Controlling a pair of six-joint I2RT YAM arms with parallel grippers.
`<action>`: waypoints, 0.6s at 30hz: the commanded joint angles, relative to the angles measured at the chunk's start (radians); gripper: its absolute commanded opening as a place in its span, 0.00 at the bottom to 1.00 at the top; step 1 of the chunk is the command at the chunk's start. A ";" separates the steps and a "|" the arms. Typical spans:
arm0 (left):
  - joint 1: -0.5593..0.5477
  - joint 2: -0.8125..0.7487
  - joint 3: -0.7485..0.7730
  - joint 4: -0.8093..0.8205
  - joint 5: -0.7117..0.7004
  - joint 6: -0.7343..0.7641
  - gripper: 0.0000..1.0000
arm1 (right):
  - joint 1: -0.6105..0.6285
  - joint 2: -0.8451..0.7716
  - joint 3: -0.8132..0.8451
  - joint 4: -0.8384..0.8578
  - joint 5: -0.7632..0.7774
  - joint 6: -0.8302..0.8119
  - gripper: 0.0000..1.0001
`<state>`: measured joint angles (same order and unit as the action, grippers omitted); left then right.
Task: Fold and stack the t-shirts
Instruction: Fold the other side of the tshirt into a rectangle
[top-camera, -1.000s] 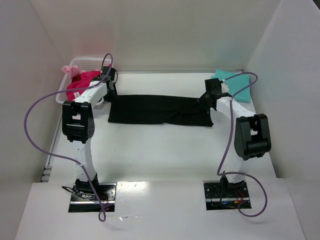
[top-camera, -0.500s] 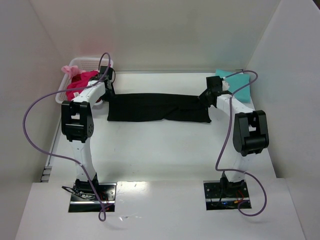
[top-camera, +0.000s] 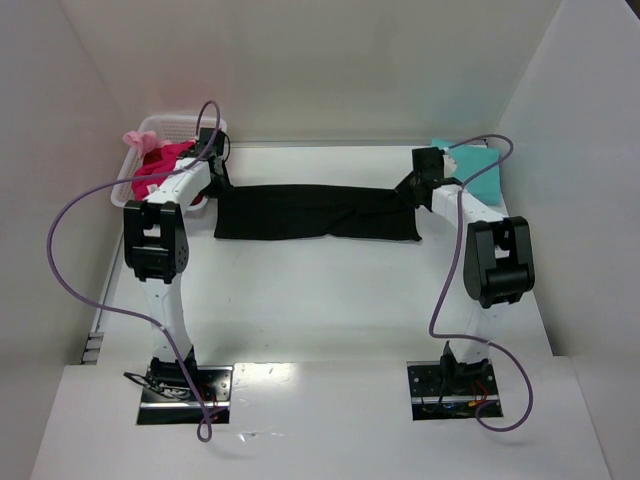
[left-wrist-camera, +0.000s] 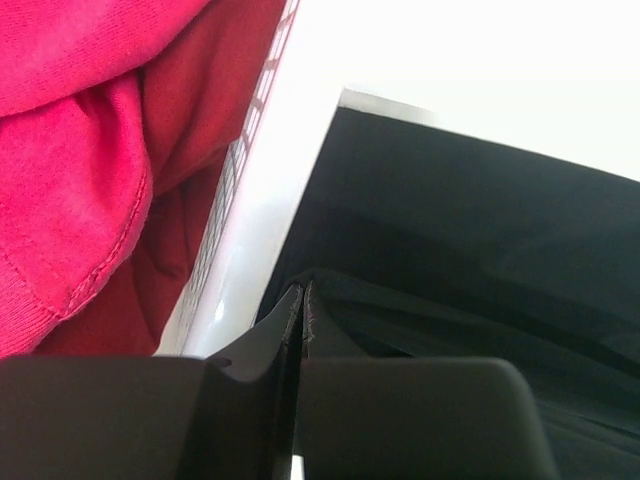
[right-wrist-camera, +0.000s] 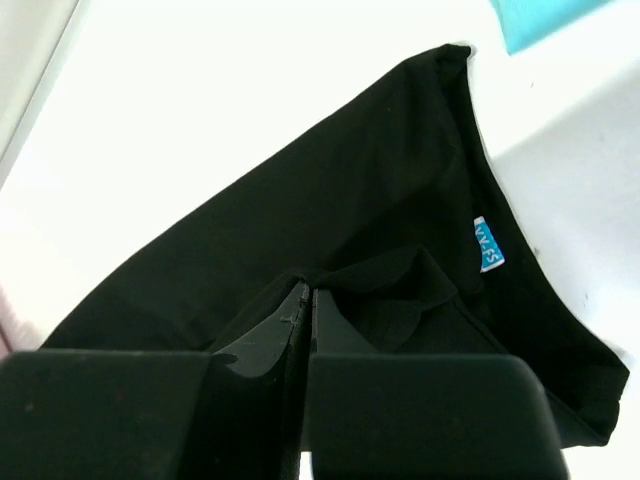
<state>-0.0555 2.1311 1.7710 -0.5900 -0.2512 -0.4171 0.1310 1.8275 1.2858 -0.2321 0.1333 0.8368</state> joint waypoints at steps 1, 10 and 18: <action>0.011 0.023 0.033 0.018 -0.040 0.012 0.00 | -0.018 0.039 0.067 0.054 0.012 -0.031 0.00; 0.011 0.041 0.054 0.038 -0.040 0.012 0.15 | -0.018 0.119 0.104 0.076 -0.027 -0.059 0.18; 0.011 0.050 0.100 0.056 -0.007 0.021 0.50 | -0.018 0.105 0.147 0.076 -0.017 -0.143 0.60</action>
<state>-0.0555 2.1643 1.8214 -0.5674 -0.2455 -0.4164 0.1238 1.9549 1.3552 -0.2100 0.1009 0.7593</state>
